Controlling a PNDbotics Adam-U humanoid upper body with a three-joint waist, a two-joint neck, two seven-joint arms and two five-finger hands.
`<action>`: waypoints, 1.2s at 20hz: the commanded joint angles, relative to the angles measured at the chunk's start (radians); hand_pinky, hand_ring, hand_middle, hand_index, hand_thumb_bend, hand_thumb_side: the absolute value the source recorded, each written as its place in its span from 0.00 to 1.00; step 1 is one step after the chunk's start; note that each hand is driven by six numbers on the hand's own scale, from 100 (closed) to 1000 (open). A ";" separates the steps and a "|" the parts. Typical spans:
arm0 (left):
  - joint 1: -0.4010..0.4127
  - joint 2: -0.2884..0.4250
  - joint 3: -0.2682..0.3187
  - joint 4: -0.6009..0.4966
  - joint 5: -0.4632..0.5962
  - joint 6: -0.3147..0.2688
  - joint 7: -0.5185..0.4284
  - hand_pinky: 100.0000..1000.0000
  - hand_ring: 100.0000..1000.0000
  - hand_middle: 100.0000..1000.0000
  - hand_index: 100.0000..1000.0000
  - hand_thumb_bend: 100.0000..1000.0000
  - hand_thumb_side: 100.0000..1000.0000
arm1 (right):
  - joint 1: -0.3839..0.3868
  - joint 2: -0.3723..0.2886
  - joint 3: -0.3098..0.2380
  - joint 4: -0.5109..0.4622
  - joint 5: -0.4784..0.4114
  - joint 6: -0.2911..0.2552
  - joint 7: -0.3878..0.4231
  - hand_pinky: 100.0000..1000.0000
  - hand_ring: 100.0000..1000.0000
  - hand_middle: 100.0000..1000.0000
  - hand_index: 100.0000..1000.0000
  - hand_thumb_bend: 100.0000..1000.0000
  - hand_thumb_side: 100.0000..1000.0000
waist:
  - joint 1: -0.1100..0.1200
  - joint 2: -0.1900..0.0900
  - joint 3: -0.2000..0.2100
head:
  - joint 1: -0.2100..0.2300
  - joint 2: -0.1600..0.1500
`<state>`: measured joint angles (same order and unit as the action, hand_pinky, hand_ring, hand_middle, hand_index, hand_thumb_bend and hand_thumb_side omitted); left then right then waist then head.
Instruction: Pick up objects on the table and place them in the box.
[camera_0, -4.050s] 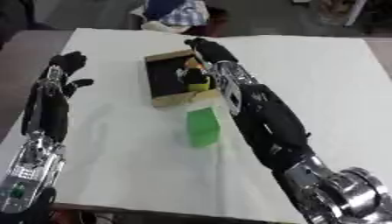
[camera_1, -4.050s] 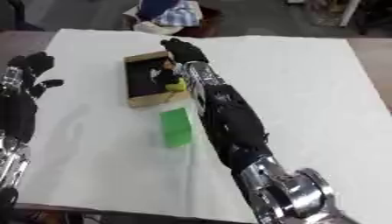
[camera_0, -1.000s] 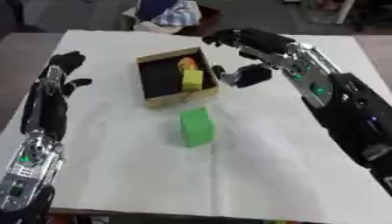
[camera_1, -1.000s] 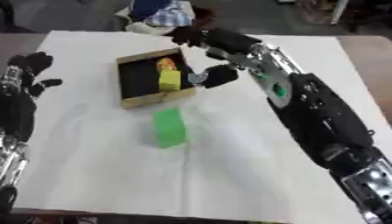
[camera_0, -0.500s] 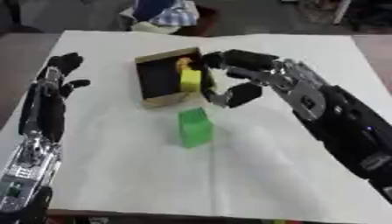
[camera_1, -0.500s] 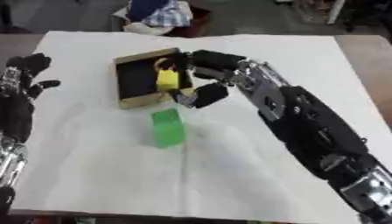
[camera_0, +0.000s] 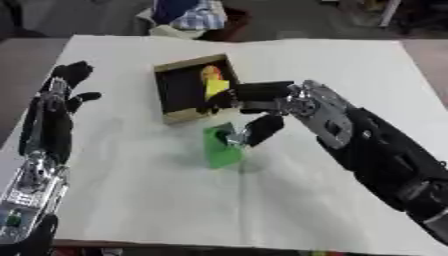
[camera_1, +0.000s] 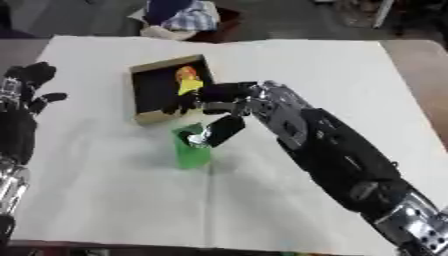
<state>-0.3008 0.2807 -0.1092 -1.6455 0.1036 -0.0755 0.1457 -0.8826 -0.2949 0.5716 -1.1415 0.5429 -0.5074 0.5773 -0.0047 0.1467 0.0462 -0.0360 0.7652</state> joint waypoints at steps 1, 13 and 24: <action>-0.010 0.020 0.005 -0.009 -0.003 -0.002 -0.002 0.69 0.91 0.73 0.80 0.00 0.92 | -0.011 -0.019 -0.017 -0.012 0.034 -0.012 0.009 0.82 0.85 0.89 1.00 0.00 0.76 | -0.012 -0.019 0.000 | 0.003 0.005; -0.010 0.019 0.004 -0.009 0.003 -0.003 -0.003 0.69 0.91 0.73 0.80 0.00 0.92 | 0.010 -0.007 -0.034 0.056 0.112 -0.050 -0.020 0.82 0.85 0.89 1.00 0.00 0.80 | -0.010 -0.018 -0.001 | 0.003 0.005; -0.012 0.019 0.004 -0.010 0.005 -0.003 -0.004 0.69 0.91 0.74 0.80 0.00 0.92 | 0.017 0.016 -0.027 0.082 0.167 -0.104 0.013 0.83 0.86 0.90 1.00 0.07 0.65 | -0.007 -0.017 0.001 | 0.001 0.005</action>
<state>-0.3008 0.2807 -0.1093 -1.6452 0.1053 -0.0758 0.1452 -0.8531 -0.2762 0.5489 -1.0601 0.6978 -0.5891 0.5730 -0.0047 0.1467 0.0466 -0.0335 0.7652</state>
